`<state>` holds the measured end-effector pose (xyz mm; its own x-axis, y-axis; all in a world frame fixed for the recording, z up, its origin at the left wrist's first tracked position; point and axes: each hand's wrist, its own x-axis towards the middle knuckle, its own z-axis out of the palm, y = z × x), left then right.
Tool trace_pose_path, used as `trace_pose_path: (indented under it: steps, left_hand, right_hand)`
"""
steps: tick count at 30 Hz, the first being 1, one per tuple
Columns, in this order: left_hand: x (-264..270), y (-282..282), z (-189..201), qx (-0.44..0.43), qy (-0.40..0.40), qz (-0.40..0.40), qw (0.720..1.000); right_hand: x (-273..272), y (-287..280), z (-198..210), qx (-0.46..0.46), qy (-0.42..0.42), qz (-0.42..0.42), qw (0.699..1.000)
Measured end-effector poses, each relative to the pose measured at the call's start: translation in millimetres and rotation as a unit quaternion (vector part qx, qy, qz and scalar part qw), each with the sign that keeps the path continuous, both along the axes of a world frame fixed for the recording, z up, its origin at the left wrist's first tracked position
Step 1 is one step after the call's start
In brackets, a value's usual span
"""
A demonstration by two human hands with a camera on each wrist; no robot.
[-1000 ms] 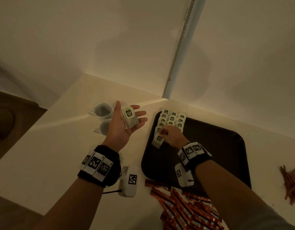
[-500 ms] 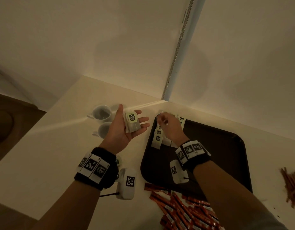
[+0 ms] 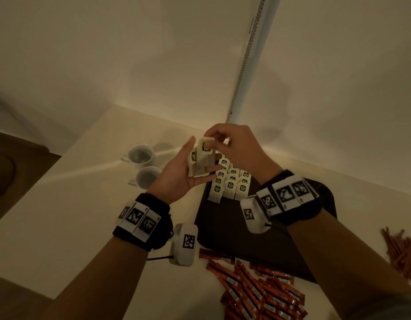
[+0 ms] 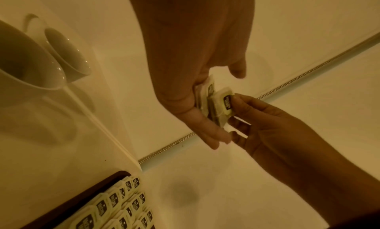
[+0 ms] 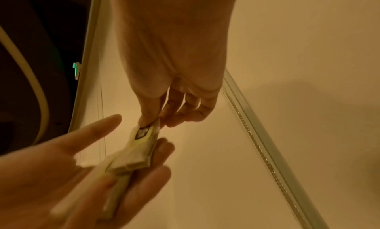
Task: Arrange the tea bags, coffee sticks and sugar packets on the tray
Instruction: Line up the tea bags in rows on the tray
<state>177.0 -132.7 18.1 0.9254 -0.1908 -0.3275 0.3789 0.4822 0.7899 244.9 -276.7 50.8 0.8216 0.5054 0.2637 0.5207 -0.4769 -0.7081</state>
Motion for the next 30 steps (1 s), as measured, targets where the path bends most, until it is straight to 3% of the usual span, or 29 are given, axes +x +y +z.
trace_pose_path:
  steps: [4, 8, 12, 19, 24, 30]
  left_hand:
    - [-2.3, -7.5, 0.4, 0.038, -0.067, 0.053, 0.996]
    - [-1.8, -16.4, 4.4, 0.019, -0.098, 0.081, 0.992]
    - [-3.9, -26.7, 13.5, -0.021, -0.122, 0.078, 0.989]
    - [-11.3, -34.7, 19.0, -0.104, -0.106, 0.074, 0.986]
    - [-12.4, -39.2, 17.5, -0.136, -0.111, 0.047, 0.983]
    - [-16.9, -43.6, 23.0, -0.172, -0.071, 0.070, 0.980]
  right_hand:
    - [0.3, -4.6, 32.5, 0.015, -0.013, -0.002, 1.000]
    - [-3.0, -6.1, 56.4, 0.013, -0.044, -0.005, 0.999]
    - [-7.1, -5.7, 73.7, -0.100, -0.091, -0.012, 0.991]
    - [-15.4, -6.2, 97.0, -0.252, -0.162, -0.002, 0.954]
    - [-18.2, -6.0, 101.6, -0.268, -0.119, 0.019, 0.956]
    - [-20.3, -2.3, 102.0, -0.284, -0.110, 0.000, 0.952]
